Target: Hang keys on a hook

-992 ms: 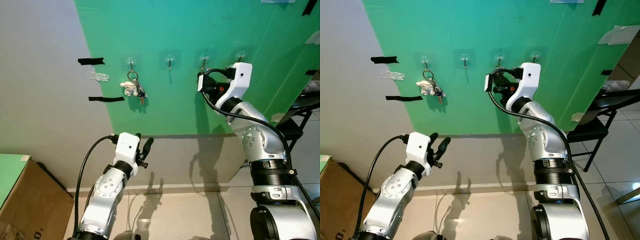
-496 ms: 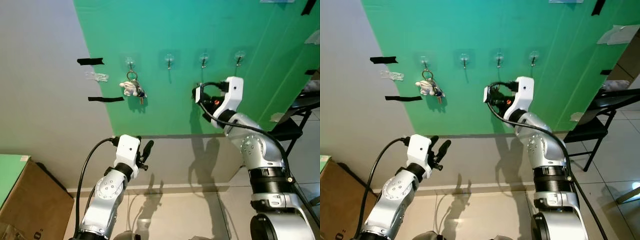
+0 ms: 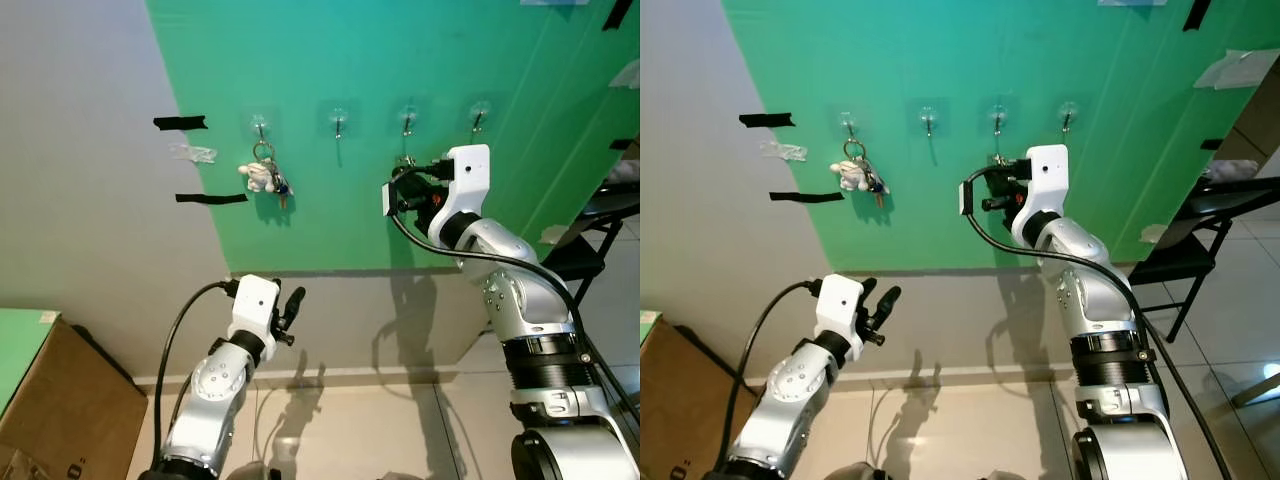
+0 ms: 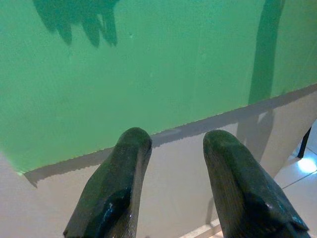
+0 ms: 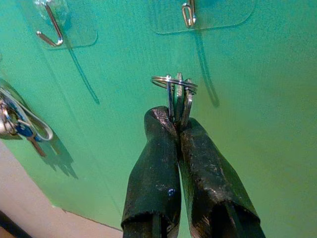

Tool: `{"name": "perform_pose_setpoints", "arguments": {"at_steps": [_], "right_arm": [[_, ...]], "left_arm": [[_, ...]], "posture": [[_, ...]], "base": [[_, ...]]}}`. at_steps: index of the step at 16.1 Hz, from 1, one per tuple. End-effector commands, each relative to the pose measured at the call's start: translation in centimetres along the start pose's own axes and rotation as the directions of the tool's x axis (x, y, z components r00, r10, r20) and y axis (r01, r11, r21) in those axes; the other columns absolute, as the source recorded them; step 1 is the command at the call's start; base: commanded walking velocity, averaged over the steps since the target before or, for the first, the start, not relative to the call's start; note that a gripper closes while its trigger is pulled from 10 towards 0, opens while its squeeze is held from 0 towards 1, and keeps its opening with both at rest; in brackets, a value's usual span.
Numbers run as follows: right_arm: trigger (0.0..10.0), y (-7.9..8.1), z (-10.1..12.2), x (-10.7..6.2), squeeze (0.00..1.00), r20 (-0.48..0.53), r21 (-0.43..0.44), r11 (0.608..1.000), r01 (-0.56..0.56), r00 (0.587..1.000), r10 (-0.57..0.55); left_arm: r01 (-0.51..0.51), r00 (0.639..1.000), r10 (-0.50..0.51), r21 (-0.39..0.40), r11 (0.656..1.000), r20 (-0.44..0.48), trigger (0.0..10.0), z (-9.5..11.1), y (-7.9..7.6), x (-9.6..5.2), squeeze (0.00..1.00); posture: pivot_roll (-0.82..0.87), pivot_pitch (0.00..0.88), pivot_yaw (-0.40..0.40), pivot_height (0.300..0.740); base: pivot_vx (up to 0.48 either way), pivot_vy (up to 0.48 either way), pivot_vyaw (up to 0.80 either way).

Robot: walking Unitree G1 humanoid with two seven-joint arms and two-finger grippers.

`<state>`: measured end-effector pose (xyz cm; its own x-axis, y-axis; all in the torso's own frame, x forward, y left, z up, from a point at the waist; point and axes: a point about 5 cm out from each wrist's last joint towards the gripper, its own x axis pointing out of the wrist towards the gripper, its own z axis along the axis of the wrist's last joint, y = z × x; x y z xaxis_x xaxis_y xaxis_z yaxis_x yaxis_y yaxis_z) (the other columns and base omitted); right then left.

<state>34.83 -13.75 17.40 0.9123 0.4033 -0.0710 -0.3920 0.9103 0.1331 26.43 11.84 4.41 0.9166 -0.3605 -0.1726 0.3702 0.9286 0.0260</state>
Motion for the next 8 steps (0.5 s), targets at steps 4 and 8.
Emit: {"name": "perform_pose_setpoints", "arguments": {"at_steps": [4, 8], "right_arm": [[0.0, 0.2, 2.4, 0.0, 0.0, 0.072, -0.044, 0.999, -0.026, 0.997, 0.029], [0.0, 0.5, 3.3, 0.2, 0.0, 0.093, 0.157, 0.983, -0.096, 0.992, 0.082]], "left_arm": [[0.001, 1.0, -0.001, 0.0, 1.0, -0.017, 10.0, -1.4, 0.2, 0.0, 0.0], [0.004, 0.999, -0.004, -0.001, 1.0, -0.041, 10.0, -2.3, 0.3, 0.3, 0.0]], "posture": [[-0.14, 0.006, -0.009, 0.722], [-0.14, 0.0, -0.012, 0.722]], "base": [[0.0, 0.0, 0.0], [0.0, 0.0, 0.0]]}}
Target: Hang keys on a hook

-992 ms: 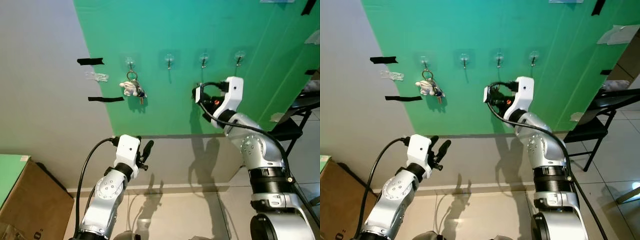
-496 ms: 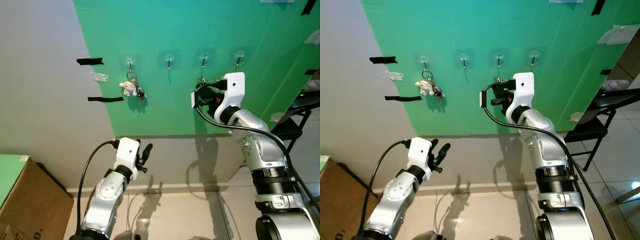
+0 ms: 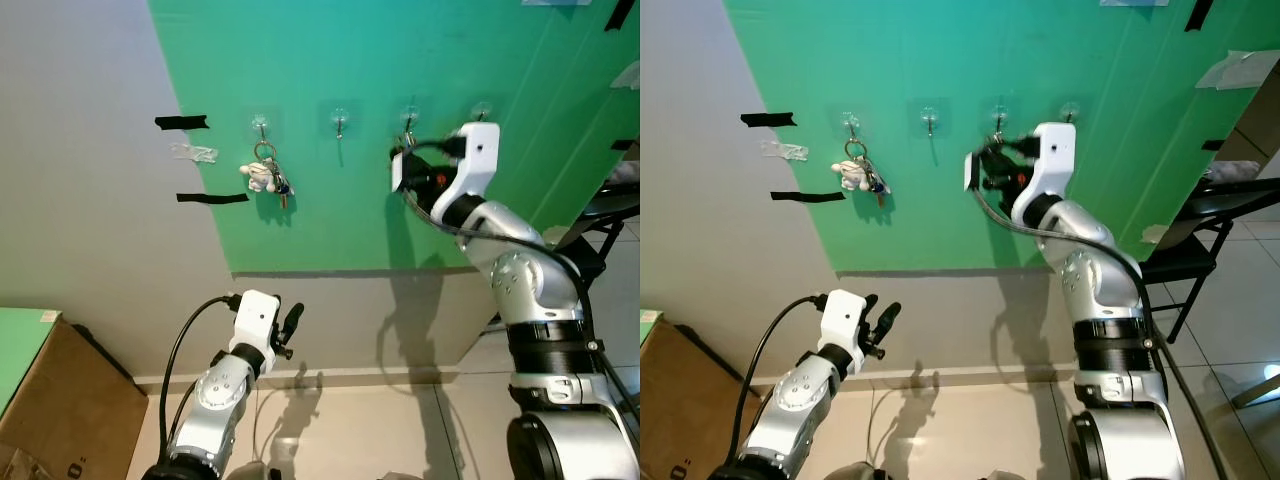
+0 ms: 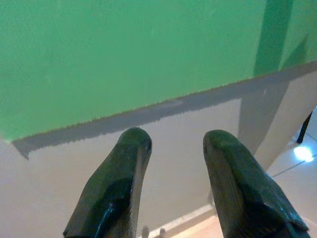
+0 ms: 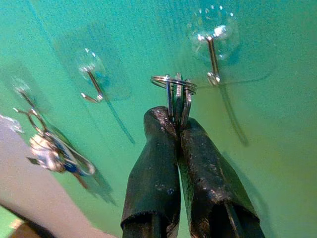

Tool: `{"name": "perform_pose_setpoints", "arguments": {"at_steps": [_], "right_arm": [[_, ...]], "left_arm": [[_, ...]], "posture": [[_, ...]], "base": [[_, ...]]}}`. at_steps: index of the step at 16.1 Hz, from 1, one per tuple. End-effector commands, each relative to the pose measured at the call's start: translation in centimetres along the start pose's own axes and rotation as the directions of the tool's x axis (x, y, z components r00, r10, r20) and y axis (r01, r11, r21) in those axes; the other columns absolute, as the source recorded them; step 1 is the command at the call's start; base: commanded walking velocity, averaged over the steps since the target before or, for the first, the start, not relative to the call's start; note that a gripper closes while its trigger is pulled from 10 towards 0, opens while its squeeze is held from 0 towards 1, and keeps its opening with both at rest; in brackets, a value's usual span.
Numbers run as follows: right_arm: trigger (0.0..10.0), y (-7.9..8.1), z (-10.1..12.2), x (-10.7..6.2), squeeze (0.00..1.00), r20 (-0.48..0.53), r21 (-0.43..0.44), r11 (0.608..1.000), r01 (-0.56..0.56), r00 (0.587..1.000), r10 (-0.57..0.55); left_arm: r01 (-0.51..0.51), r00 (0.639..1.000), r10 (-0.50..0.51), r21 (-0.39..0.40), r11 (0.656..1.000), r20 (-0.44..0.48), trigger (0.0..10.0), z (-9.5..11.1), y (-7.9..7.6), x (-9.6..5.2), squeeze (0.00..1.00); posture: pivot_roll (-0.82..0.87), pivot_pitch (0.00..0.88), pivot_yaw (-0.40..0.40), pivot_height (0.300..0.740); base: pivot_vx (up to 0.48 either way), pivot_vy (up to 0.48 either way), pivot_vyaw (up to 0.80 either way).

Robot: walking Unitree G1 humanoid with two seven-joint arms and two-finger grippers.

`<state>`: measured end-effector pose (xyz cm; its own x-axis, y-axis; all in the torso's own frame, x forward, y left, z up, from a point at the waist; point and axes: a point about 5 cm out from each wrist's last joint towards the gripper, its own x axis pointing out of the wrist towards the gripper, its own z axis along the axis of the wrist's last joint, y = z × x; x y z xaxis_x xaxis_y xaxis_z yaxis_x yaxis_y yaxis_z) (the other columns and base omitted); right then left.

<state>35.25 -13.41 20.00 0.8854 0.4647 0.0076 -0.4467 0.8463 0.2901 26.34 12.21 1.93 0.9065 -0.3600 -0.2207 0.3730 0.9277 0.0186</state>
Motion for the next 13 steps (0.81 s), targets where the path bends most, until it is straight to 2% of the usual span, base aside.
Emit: {"name": "perform_pose_setpoints", "arguments": {"at_steps": [1, 3, 5, 8, 13], "right_arm": [[0.0, 0.2, 1.0, -0.1, 0.0, 0.03, 0.022, 1.0, -0.019, 0.999, 0.018], [0.0, 0.6, 1.1, 0.0, 0.0, 0.031, 0.03, 0.998, -0.048, 0.998, 0.047], [0.0, 1.2, 1.1, 0.1, 0.0, 0.038, 0.122, 0.988, -0.096, 0.995, 0.092], [0.0, 1.7, 1.4, 0.2, 0.0, 0.072, 0.34, 0.928, -0.15, 0.988, 0.133], [0.0, 0.9, 1.7, 0.4, 0.0, 0.086, 0.411, 0.906, -0.099, 0.994, 0.069]], "left_arm": [[0.0, 1.0, 0.0, 0.005, 1.0, 0.005, 10.0, 0.0, 0.1, 0.2, 0.0], [-0.003, 1.0, 0.003, 0.002, 1.0, -0.015, 10.0, -0.7, 0.2, 0.4, 0.0], [-0.01, 0.999, 0.01, -0.005, 1.0, -0.051, 10.0, -1.7, 0.5, 0.4, 0.0], [-0.02, 0.996, 0.019, -0.01, 1.0, -0.09, 10.0, -2.8, 0.6, 0.2, 0.0], [-0.027, 0.99, 0.024, -0.015, 1.0, -0.142, 10.0, -3.9, -0.3, 0.2, 0.0]], "posture": [[-0.13, 0.0, -0.013, 0.722], [-0.13, 0.0, -0.016, 0.722], [-0.13, 0.0, -0.017, 0.722], [-0.13, 0.001, -0.016, 0.722], [-0.12, 0.01, -0.014, 0.722]], "base": [[0.0, 0.0, 0.0], [0.0, 0.0, 0.0], [0.0, 0.0, 0.0], [0.0, 0.0, 0.0], [0.0, 0.0, 0.0]]}}
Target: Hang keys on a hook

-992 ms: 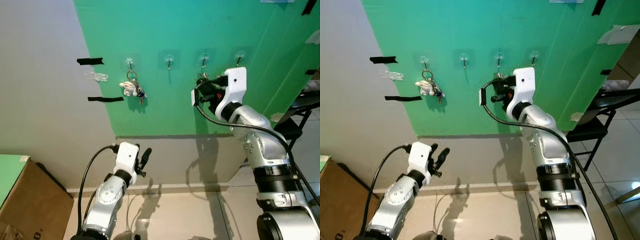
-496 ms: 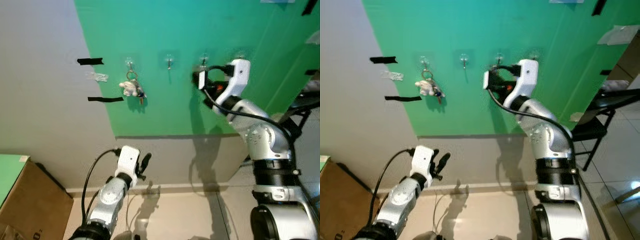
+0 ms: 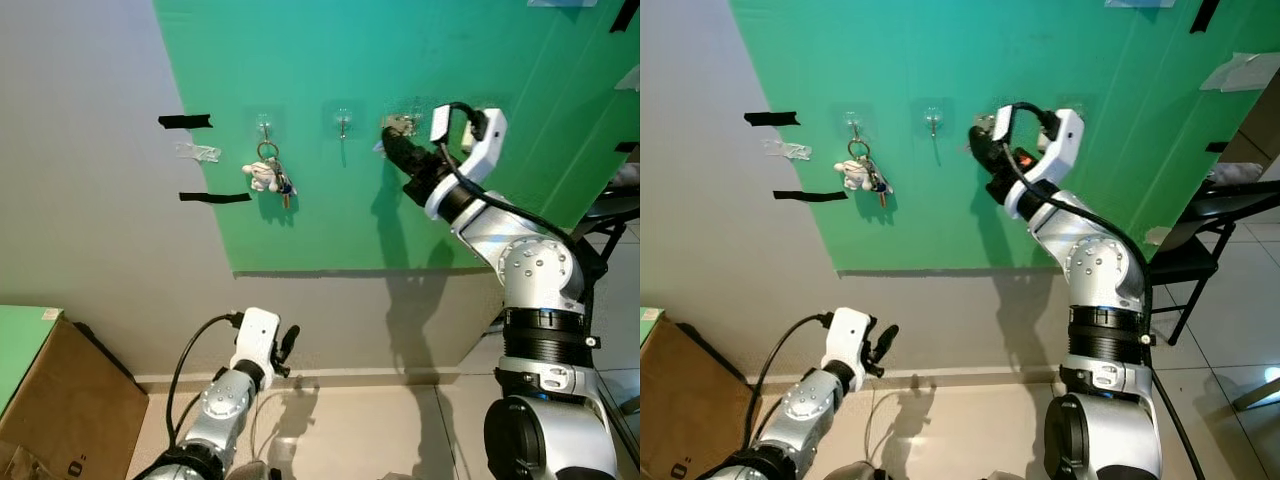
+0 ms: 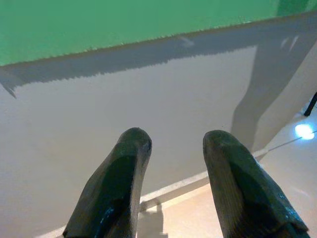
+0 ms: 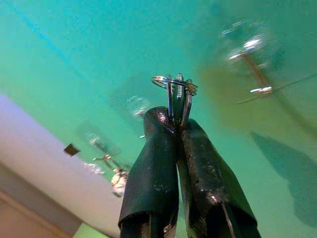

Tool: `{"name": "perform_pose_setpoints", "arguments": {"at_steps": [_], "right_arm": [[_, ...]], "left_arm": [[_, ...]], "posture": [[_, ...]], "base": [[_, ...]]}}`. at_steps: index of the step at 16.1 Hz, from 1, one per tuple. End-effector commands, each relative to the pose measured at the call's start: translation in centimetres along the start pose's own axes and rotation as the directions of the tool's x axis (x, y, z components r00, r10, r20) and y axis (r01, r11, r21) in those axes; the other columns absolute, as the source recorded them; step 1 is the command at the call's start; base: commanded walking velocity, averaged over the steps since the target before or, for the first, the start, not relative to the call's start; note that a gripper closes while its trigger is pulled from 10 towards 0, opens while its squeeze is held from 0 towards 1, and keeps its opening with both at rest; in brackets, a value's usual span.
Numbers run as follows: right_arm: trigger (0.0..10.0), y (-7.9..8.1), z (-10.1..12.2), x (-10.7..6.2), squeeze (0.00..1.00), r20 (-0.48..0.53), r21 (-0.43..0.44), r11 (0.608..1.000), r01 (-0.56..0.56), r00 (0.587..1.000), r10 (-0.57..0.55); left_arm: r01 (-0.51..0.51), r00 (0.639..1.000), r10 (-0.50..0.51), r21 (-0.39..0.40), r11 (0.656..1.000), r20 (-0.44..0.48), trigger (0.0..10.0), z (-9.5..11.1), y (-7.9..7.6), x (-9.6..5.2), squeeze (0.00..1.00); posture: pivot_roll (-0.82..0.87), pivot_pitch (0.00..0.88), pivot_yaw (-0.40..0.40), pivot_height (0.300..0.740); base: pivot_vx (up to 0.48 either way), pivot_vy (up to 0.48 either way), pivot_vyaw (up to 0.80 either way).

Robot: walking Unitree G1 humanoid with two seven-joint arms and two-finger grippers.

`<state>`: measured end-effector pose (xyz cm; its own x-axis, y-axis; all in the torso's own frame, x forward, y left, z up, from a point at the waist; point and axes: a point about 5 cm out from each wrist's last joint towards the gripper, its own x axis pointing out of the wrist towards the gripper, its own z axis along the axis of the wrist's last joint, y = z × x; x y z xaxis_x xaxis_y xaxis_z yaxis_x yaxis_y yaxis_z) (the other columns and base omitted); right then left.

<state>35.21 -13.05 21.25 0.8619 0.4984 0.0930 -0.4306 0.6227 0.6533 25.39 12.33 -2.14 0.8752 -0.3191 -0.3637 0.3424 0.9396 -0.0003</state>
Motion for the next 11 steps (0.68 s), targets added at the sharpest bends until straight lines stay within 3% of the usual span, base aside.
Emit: {"name": "perform_pose_setpoints", "arguments": {"at_steps": [1, 5, 7, 11], "right_arm": [[0.0, 0.2, 0.7, 0.3, 0.0, 0.021, 0.016, 1.0, 0.01, 1.0, -0.01], [0.0, -1.3, 1.0, 0.4, 0.0, 0.046, 0.085, 0.993, 0.081, 0.995, -0.085], [0.0, -1.7, 0.5, 0.6, 0.0, 0.023, 0.154, 0.982, 0.106, 0.994, -0.111], [0.0, -2.1, -0.9, 0.8, 0.0, -0.054, 0.182, 0.973, 0.142, 0.989, -0.135]], "left_arm": [[0.001, 1.0, -0.001, 0.011, 1.0, -0.004, 10.0, 0.0, -0.5, 0.2, 0.0], [0.006, 0.999, -0.006, 0.012, 1.0, -0.04, 10.0, -1.1, -1.8, -0.1, 0.0], [0.002, 0.999, -0.001, 0.014, 1.0, -0.035, 10.0, -0.9, -1.7, 0.0, 0.0], [-0.005, 1.0, 0.006, 0.015, 1.0, -0.03, 10.0, -0.8, -1.6, 0.1, 0.0]], "posture": [[-0.12, 0.011, -0.012, 0.722], [-0.12, 0.015, -0.012, 0.722], [-0.12, 0.016, -0.014, 0.722], [-0.12, 0.018, -0.018, 0.722]], "base": [[0.0, 0.0, 0.0], [0.0, 0.0, 0.0], [0.0, 0.0, 0.0], [0.0, 0.0, 0.0]]}}
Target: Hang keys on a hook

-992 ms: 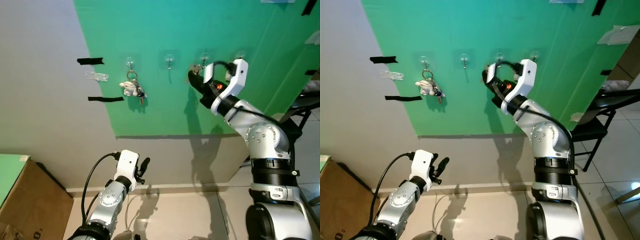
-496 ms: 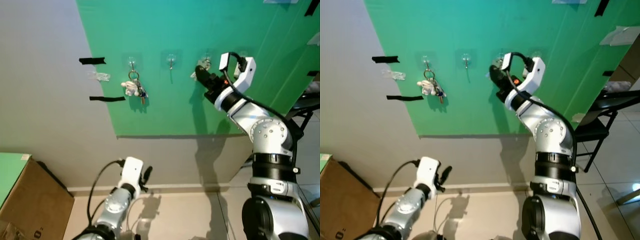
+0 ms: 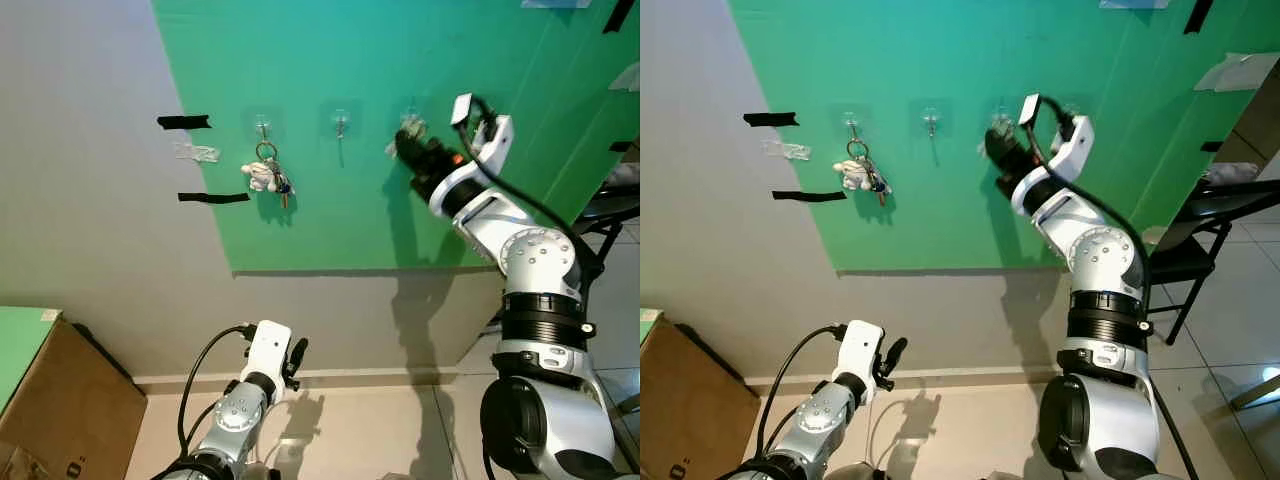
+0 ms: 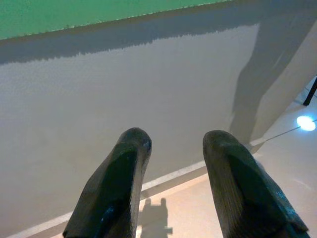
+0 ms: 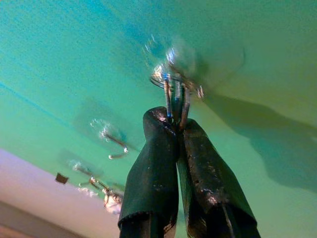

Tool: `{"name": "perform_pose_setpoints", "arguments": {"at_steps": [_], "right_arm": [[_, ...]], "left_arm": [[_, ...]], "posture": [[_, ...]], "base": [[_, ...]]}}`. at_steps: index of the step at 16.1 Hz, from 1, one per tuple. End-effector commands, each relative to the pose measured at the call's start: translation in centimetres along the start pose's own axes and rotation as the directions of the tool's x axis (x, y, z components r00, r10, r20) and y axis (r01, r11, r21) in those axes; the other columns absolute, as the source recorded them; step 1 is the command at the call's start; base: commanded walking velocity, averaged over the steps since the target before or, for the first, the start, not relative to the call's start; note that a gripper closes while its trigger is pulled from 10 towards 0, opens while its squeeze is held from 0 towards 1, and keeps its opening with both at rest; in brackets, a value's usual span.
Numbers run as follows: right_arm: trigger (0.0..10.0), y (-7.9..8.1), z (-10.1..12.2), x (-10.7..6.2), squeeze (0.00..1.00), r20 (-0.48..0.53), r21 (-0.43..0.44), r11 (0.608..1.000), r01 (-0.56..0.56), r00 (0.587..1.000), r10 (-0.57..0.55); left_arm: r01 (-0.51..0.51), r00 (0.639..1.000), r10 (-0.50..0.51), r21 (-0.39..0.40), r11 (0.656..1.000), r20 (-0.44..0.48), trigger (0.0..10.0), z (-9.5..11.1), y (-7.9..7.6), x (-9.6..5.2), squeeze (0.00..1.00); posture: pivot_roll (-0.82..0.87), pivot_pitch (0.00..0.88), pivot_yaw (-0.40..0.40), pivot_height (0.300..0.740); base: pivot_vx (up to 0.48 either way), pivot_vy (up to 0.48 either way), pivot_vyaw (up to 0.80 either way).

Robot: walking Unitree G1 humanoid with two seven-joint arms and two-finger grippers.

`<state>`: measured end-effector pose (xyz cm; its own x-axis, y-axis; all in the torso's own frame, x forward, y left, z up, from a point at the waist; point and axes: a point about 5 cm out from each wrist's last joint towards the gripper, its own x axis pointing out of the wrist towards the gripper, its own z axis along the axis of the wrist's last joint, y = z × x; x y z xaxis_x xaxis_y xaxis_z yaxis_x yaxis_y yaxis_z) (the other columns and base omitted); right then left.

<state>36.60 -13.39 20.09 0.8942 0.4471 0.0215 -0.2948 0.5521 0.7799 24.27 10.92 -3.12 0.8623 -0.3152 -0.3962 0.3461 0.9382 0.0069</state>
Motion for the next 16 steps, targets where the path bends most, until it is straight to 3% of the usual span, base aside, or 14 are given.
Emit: {"name": "perform_pose_setpoints", "arguments": {"at_steps": [1, 8, 11, 14, 16], "right_arm": [[0.0, -0.9, -1.1, -0.1, 0.0, -0.059, 0.008, 0.998, 0.065, 0.996, -0.064], [0.0, -1.7, -2.8, -0.7, 0.0, -0.123, -0.005, 0.995, 0.1, 0.987, -0.1], [0.0, -1.4, -2.7, -0.9, 0.0, -0.119, -0.062, 0.995, 0.084, 0.989, -0.091], [0.0, -0.8, -2.3, -1.1, 0.0, -0.1, -0.285, 0.956, 0.071, 0.99, -0.103], [0.0, -0.1, -1.8, -1.1, 0.0, -0.082, -0.373, 0.926, 0.051, 0.993, -0.088]], "left_arm": [[-0.009, 1.0, 0.009, 0.007, 1.0, 0.005, 10.0, 0.3, 0.1, 0.2, 0.0], [-0.007, 1.0, 0.007, 0.006, 1.0, 0.006, 10.0, 0.1, 0.0, 0.1, 0.0], [-0.006, 1.0, 0.006, 0.006, 1.0, 0.005, 10.0, 0.0, 0.0, 0.0, 0.0], [-0.006, 1.0, 0.006, 0.008, 1.0, 0.003, 10.0, -0.1, 0.0, -0.1, 0.0], [-0.006, 1.0, 0.006, 0.01, 1.0, 0.002, 10.0, -0.2, 0.0, -0.1, 0.0]], "posture": [[-0.11, 0.019, -0.019, 0.722], [-0.12, 0.022, -0.02, 0.722], [-0.12, 0.023, -0.02, 0.722], [-0.12, 0.022, -0.022, 0.722], [-0.12, 0.02, -0.02, 0.722]], "base": [[0.0, 0.0, 0.0], [0.0, 0.0, 0.0], [0.0, 0.0, 0.0], [0.0, 0.0, 0.0], [0.0, 0.0, 0.0]]}}
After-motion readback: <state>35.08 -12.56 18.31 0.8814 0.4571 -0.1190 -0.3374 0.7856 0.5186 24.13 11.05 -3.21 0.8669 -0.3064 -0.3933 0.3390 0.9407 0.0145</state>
